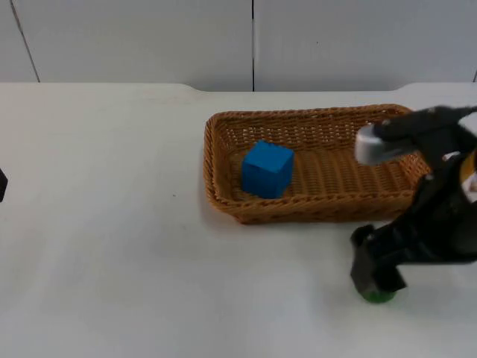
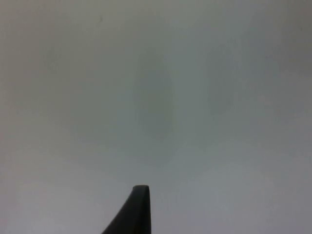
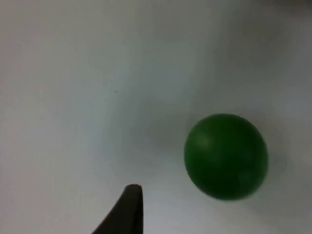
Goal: Place all geometric objects except the red cube into the basket.
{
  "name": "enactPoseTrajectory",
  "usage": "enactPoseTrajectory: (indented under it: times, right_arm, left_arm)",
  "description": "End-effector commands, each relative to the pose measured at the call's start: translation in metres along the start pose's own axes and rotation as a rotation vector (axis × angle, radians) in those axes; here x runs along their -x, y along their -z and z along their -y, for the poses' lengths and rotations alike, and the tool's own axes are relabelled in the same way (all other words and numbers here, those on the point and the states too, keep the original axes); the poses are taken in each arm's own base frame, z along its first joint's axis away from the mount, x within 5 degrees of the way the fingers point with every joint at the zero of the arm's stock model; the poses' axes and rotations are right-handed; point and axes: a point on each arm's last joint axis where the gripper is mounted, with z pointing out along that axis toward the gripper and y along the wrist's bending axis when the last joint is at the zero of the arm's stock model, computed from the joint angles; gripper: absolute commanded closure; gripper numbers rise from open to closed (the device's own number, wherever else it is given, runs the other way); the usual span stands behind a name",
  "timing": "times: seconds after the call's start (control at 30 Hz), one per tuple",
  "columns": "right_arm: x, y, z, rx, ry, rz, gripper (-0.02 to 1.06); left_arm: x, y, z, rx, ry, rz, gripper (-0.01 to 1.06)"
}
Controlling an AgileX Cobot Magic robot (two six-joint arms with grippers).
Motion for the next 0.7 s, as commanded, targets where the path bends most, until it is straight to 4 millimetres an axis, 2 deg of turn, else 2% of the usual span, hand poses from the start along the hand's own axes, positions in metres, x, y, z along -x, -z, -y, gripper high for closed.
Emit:
enactPoseTrajectory:
  times: [0.0, 0.07, 0.13, 0.27, 0.4, 0.43, 0.5, 0.57, 0.6, 0.67]
  right_arm:
    - [0.002, -0.012, -0.005, 0.027, 0.010, 0.034, 0.05]
    - [0.002, -0.018, -0.006, 0.039, 0.011, 0.044, 0.06]
    - [-0.001, -0.036, -0.009, 0.054, 0.015, 0.034, 0.07]
    - [-0.005, -0.049, -0.010, 0.062, 0.019, 0.023, 0.12]
    - [-0.004, -0.054, -0.012, 0.079, 0.030, 0.045, 0.30]
    - [-0.004, -0.054, -0.012, 0.079, 0.030, 0.045, 0.30]
    - [-0.003, -0.054, -0.013, 0.085, 0.048, 0.062, 0.41]
    - [-0.003, -0.054, -0.013, 0.084, 0.062, 0.063, 0.56]
    - [-0.003, -0.054, -0.013, 0.084, 0.062, 0.063, 0.56]
    - [-0.003, -0.054, -0.012, 0.079, 0.087, 0.058, 0.75]
  left_arm:
    - [0.000, 0.001, 0.000, -0.003, 0.009, 0.018, 0.00]
    - [0.000, 0.001, 0.000, -0.003, 0.009, 0.020, 0.00]
    - [0.000, 0.001, 0.000, -0.002, 0.008, 0.019, 0.00]
    - [0.000, 0.001, 0.000, 0.002, 0.003, 0.019, 0.00]
    - [0.000, 0.001, -0.001, 0.006, 0.000, 0.018, 0.00]
    - [0.000, 0.001, -0.001, 0.006, 0.000, 0.018, 0.00]
    - [0.000, 0.001, -0.001, 0.006, 0.000, 0.018, 0.00]
    - [0.000, 0.001, -0.001, 0.006, 0.000, 0.018, 0.00]
    - [0.000, 0.001, -0.001, 0.006, 0.000, 0.018, 0.00]
    - [0.000, 0.001, -0.001, 0.006, 0.000, 0.020, 0.00]
